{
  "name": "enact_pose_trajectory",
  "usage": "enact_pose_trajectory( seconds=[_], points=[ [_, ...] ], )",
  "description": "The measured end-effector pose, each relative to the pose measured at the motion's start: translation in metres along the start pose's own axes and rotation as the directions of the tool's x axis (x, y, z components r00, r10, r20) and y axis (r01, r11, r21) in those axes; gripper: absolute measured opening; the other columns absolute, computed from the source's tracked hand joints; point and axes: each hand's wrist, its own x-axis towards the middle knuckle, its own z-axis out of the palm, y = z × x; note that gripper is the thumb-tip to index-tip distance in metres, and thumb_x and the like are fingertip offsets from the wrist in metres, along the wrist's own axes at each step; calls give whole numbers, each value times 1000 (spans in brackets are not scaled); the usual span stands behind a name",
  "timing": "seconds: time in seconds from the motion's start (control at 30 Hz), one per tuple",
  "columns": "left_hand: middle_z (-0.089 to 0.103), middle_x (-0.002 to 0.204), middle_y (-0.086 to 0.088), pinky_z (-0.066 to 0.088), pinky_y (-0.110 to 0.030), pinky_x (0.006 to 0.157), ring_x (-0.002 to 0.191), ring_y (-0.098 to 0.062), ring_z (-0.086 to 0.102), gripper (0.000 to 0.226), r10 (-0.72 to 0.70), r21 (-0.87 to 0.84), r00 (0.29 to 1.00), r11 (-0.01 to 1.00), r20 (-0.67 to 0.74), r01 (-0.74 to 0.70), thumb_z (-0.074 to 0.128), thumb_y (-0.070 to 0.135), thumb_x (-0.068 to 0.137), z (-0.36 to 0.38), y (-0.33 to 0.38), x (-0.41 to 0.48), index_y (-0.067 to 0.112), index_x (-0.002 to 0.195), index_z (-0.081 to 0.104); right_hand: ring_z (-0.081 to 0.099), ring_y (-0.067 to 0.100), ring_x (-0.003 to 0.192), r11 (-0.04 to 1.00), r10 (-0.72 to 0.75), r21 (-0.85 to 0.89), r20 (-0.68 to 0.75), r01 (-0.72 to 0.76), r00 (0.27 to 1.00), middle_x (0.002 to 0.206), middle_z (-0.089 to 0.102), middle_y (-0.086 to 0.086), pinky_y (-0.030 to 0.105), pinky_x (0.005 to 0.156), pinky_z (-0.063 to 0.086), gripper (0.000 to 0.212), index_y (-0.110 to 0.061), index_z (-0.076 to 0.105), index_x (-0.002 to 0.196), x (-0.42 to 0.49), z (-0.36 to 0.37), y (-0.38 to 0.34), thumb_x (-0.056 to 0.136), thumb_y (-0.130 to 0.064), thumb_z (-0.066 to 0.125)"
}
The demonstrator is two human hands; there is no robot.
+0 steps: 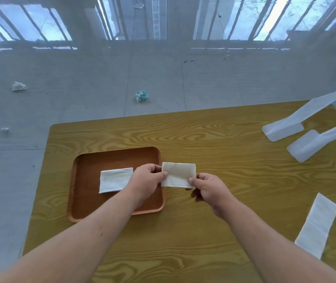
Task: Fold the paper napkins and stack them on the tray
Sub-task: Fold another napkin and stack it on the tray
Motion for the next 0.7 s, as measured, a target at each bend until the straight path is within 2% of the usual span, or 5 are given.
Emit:
enact_pose_trajectory(
  seconds=[0.17,0.27,0.37,0.5,0.7],
  points=[
    [79,79,-3,56,-35,69,67,-14,66,9,-24,56,992,998,-124,31,78,28,93,-57,-25,2,19,92,78,60,15,51,977,-40,-207,38,48,998,71,75,4,28,47,46,13,-8,72,87,12,54,-19,95,-16,67],
    [72,71,6,51,-32,67,65,-13,59,18,-16,132,979,990,-202,43,81,38,89,-88,-39,4,21,84,77,60,16,52,951,-53,-302,50,65,997,68,71,4,31,49,48,17,-7,73,82,21,83,-26,93,-18,67],
    [69,66,7,48,-35,65,61,-14,55,23,-4,172,969,984,-248,48,81,39,87,-112,-49,7,20,77,76,58,16,56,899,-66,-430,62,87,996,63,67,-1,35,56,49,19,-10,74,78,30,107,-30,90,-25,69],
    [64,55,12,46,-34,58,52,-9,53,26,5,257,955,964,-298,76,80,44,86,-135,-61,9,24,70,74,51,13,47,810,-82,-574,87,118,993,51,59,-7,33,52,45,26,-16,65,66,38,133,-33,88,-29,68],
    [68,59,11,43,-30,53,55,-8,60,29,26,355,944,929,-329,99,76,52,86,-152,-70,8,28,70,72,53,14,51,707,-135,-687,100,167,986,57,62,-3,32,52,44,29,-8,65,72,41,156,-33,88,-32,66]
  ],
)
